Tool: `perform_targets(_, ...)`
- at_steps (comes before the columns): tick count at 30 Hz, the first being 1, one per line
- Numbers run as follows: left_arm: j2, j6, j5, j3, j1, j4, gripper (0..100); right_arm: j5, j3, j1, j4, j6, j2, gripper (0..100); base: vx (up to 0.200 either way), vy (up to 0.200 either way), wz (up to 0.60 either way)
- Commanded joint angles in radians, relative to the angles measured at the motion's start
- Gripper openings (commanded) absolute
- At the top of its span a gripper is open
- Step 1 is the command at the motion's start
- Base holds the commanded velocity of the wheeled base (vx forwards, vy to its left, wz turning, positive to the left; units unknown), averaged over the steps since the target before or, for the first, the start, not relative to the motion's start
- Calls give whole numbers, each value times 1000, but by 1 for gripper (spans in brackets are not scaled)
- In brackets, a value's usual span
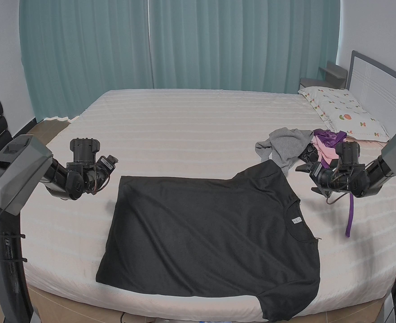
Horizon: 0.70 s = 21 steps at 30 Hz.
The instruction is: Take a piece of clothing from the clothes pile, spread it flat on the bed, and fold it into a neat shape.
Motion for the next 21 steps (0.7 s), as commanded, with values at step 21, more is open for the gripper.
perform_targets(21,-679,-59,-298,1071,-112,37,100,110,1080,-78,-263,-67,-559,100,0,0,0)
